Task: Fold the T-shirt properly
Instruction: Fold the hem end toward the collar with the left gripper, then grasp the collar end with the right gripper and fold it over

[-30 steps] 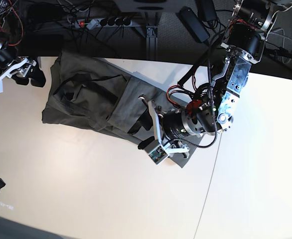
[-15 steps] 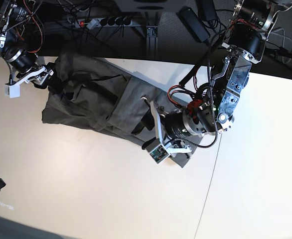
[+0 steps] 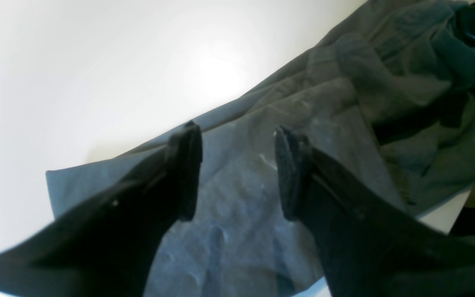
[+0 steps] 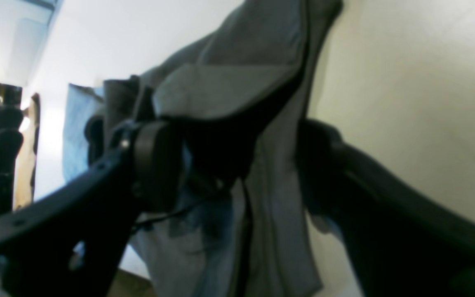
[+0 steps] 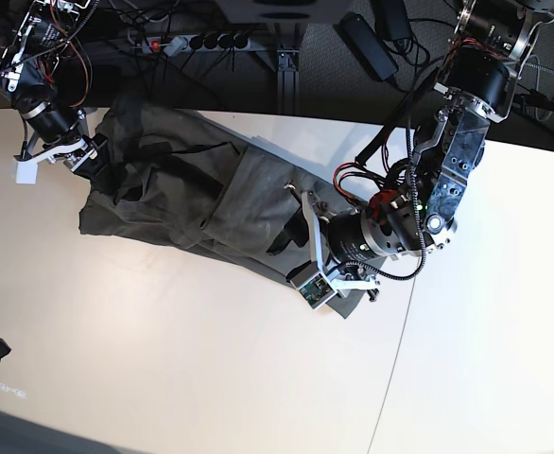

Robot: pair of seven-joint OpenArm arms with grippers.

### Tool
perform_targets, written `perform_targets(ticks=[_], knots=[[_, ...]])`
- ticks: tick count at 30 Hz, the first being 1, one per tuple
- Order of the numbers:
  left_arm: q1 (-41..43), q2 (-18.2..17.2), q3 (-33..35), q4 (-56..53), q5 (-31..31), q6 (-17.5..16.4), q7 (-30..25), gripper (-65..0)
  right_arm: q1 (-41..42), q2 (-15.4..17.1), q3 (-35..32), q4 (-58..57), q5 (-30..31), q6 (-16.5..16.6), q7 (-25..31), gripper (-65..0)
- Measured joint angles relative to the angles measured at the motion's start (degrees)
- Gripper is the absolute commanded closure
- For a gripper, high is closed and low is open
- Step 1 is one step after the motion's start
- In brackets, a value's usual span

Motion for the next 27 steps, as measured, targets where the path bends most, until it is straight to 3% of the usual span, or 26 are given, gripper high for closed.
perform_targets(ticks=[13,14,22,27], knots=[[0.0,0.0,0.0,0.0,0.0,0.0,0.0,-31.9,0.0,-0.6,-5.7,0.0,0.2,0.0,0.2,-43.3],[0.0,0.0,0.0,0.0,0.0,0.0,0.0,-31.9,0.2,-0.6,-6.3,0.0,-0.1,0.0,0.3,-41.2],[0.0,0.0,0.0,0.0,-0.1,0.0,0.0,-31.9,0.2,-0.8,-8.4,-0.3,-6.3,0.0,4.8,-2.1],[0.0,-0.1,0.0,0.0,-0.1,0.0,0.0,-31.8,0.1,-0.9,-8.5,-0.2,-9.1,0.0,7.8,0.0]])
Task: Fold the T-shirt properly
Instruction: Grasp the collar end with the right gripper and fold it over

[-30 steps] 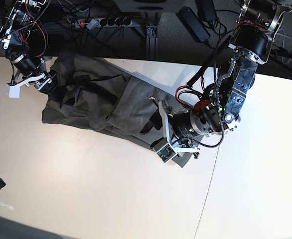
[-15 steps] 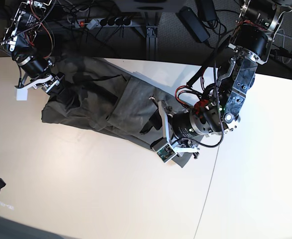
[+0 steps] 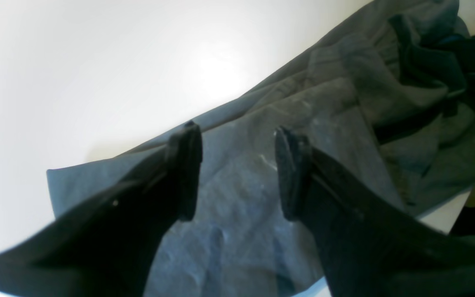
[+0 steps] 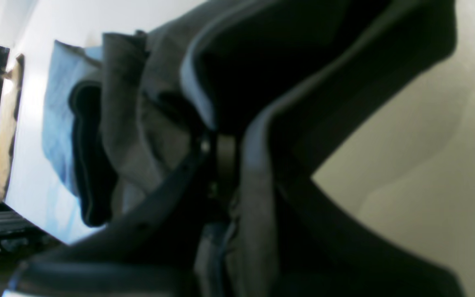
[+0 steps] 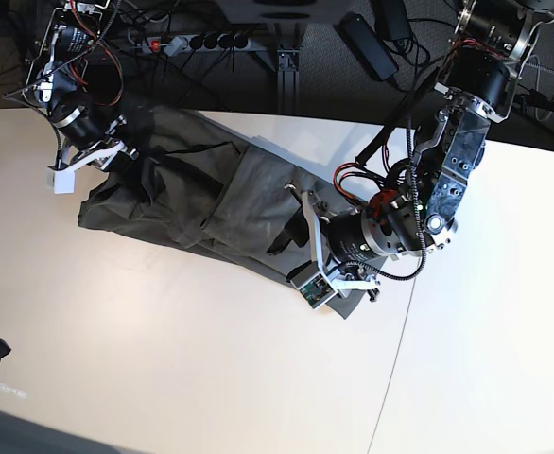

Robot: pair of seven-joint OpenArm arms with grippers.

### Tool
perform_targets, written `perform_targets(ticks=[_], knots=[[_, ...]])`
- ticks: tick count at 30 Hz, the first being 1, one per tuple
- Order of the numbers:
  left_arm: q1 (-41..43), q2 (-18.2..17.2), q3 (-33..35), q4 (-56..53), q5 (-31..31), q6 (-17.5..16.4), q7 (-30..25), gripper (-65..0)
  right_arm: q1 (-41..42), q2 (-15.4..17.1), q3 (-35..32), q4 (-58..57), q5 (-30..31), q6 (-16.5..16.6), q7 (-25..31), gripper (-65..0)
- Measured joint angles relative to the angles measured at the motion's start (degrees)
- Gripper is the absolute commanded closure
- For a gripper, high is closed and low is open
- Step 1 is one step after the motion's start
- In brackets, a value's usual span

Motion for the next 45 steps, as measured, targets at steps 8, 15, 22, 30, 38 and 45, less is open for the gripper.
perform_targets(ticks=[8,15,22,30,38,45], knots=[[0.0,0.1,-8.6,0.0,-5.1,0.6,0.2,-31.4,0.9,5.8,3.7,-0.2,-5.6,0.1,1.3,0.0],[0.7,-1.0,-15.0,0.0,-6.4,0.8,1.3,-31.4,0.1,18.9,7.8,-3.1,-8.3,0.2,-1.4,0.0],[9.9,-1.6,-14.9,0.0,-6.2,1.0,1.0,-31.4,4.9,32.1,7.5,-3.7,-5.1,0.1,-2.4,0.0],[16.1,-1.6,-15.0,0.0,-6.2,1.0,0.0,-31.4,14.2,38.3,0.5,-3.5,0.0,0.1,-8.0,0.0],[17.5,-1.3,-14.9,0.0,-6.2,1.1,-0.4,-31.4,18.3,38.0,-19.0,6.1,-0.4,0.1,-13.4,0.0],[17.5,-1.3,-14.9,0.0,-6.2,1.1,-1.4,-31.4,17.6,30.8,-25.7,8.2,-3.0,0.1,-14.3,0.0]])
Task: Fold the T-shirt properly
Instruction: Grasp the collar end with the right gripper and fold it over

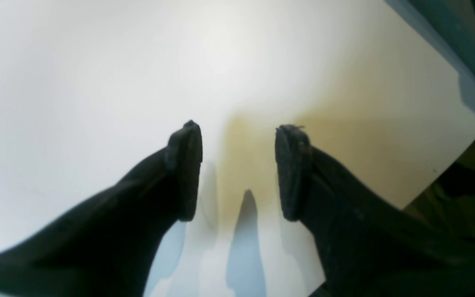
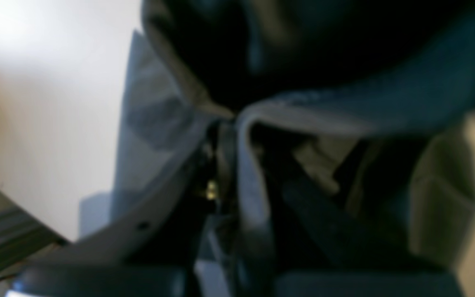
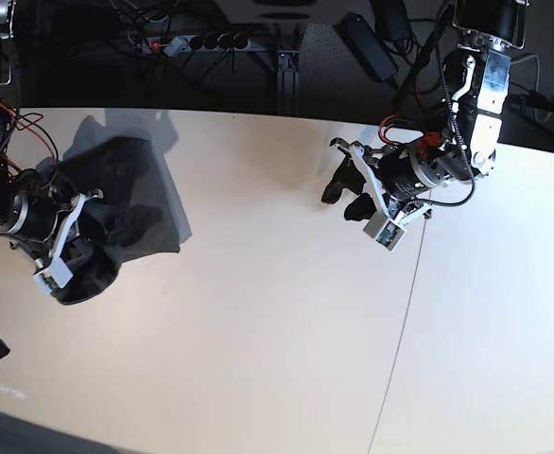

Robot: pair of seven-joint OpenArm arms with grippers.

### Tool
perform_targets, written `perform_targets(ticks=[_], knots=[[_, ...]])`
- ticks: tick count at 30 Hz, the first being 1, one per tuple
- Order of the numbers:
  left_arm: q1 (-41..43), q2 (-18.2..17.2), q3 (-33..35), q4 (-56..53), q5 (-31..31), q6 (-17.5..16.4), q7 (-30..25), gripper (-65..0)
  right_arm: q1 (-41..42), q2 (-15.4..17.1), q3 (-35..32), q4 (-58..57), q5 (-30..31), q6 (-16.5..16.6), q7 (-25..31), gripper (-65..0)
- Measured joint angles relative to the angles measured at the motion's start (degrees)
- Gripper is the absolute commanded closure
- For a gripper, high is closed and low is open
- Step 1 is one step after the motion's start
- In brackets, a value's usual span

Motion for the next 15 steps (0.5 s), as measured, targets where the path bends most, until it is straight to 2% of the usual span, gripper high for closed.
perform_targets(ticks=[4,8,9,11,12,13,15], knots=[[0.1,0.0,0.0,0.0,0.0,0.0,-0.5,-31.4,-1.2,-5.3,-1.7,0.0,-3.3,0.0,-0.2,0.0],[0.0,0.0,0.0,0.0,0.0,0.0,-1.1,-31.4,-2.7,-8.4,-2.3,0.0,-3.7,0.0,-0.8,0.0],[0.0,0.0,0.0,0.0,0.0,0.0,-1.0,-31.4,-2.9,-8.8,-2.3,0.0,-3.8,0.0,-1.1,-5.6],[0.0,0.0,0.0,0.0,0.0,0.0,-1.0,-31.4,-3.2,-9.5,-2.2,0.0,-3.7,0.0,-1.4,-29.4],[0.0,0.0,0.0,0.0,0.0,0.0,-1.0,-31.4,-3.3,-9.8,-2.3,0.0,-3.1,0.0,-1.5,-38.6],[0.0,0.0,0.0,0.0,0.0,0.0,-1.2,-31.4,-3.3,-10.0,-2.3,0.0,-2.5,0.0,-1.6,-43.4],[0.0,0.0,0.0,0.0,0.0,0.0,-1.3,-31.4,-3.3,-10.1,-2.3,0.0,0.7,0.0,-1.7,-43.7]])
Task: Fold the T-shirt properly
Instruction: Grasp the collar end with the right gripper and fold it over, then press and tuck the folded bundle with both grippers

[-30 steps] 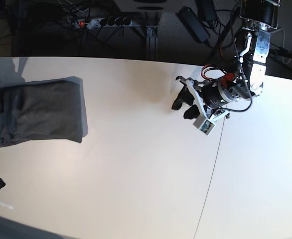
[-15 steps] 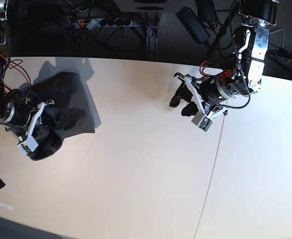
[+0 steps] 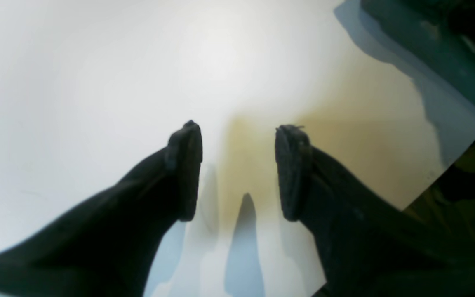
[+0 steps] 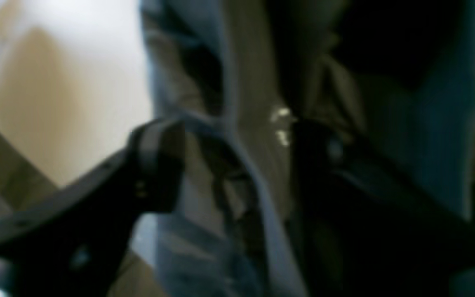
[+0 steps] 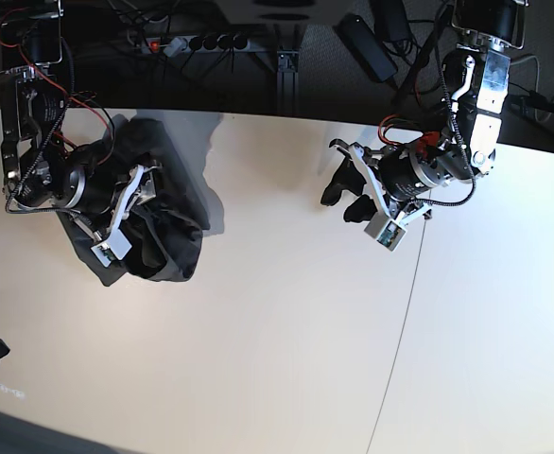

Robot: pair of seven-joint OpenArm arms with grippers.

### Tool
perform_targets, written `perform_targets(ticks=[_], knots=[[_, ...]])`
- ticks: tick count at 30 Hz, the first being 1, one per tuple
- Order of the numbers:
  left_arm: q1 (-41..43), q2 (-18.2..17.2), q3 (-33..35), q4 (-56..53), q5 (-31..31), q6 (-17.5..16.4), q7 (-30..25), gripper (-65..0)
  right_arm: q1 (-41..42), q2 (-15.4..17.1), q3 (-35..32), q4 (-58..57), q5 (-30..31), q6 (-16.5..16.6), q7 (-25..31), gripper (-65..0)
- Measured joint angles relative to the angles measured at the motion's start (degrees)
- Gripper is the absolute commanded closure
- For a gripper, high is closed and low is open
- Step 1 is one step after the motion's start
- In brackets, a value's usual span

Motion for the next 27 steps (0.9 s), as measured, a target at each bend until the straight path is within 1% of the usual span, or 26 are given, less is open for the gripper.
perform_targets(ticks=[2,5,11,17,20,21,22,23,24,25,26,27], knots=[[0.0,0.0,0.0,0.0,0.0,0.0,-0.7,-31.4,0.0,0.0,0.0,1.1,2.3,0.0,-0.3,-43.7],[0.0,0.0,0.0,0.0,0.0,0.0,-2.1,-31.4,0.2,-1.0,0.0,4.6,4.6,0.0,-2.7,-43.6],[0.0,0.0,0.0,0.0,0.0,0.0,-2.4,-31.4,-0.5,-3.5,0.0,6.7,5.7,0.0,-4.4,-43.6],[-0.1,0.0,-0.1,0.0,0.1,0.0,-2.3,-31.4,-4.3,-7.0,-1.5,7.1,8.3,0.1,-5.9,-43.5],[-0.9,-0.2,0.0,0.0,0.1,0.0,-2.4,-31.3,-5.8,-9.1,-2.5,10.0,8.9,0.1,-6.4,-43.4],[-1.3,-0.2,0.0,0.0,0.0,0.0,-2.4,-29.7,-5.7,-9.6,-2.5,11.3,8.9,0.1,-6.4,-43.5],[-1.7,-0.2,0.0,0.0,0.0,0.0,-2.4,-25.3,-5.5,-9.7,-2.5,12.6,9.0,0.0,-5.8,-43.4],[-2.0,-0.2,-0.1,0.2,0.1,0.0,-2.3,-19.1,-5.2,-9.7,-2.5,13.9,8.3,0.0,-4.9,-43.3],[-2.1,-0.2,-0.1,0.8,0.3,0.0,-2.3,-14.2,-4.8,-9.7,-2.2,15.3,6.5,0.0,-3.6,-40.4],[-2.1,-0.2,-0.1,1.8,0.2,0.0,-2.3,-11.5,-4.3,-9.8,-1.8,16.0,4.3,0.0,-1.7,-33.1],[-2.0,-0.2,-0.1,3.2,0.1,0.0,-2.1,-10.5,-3.4,-9.8,-1.4,16.2,1.6,0.0,0.5,-21.5],[-1.9,-0.2,0.0,4.6,-0.2,0.0,-2.2,-10.1,-2.3,-9.8,-0.8,16.2,-1.5,0.0,1.9,-7.1]])
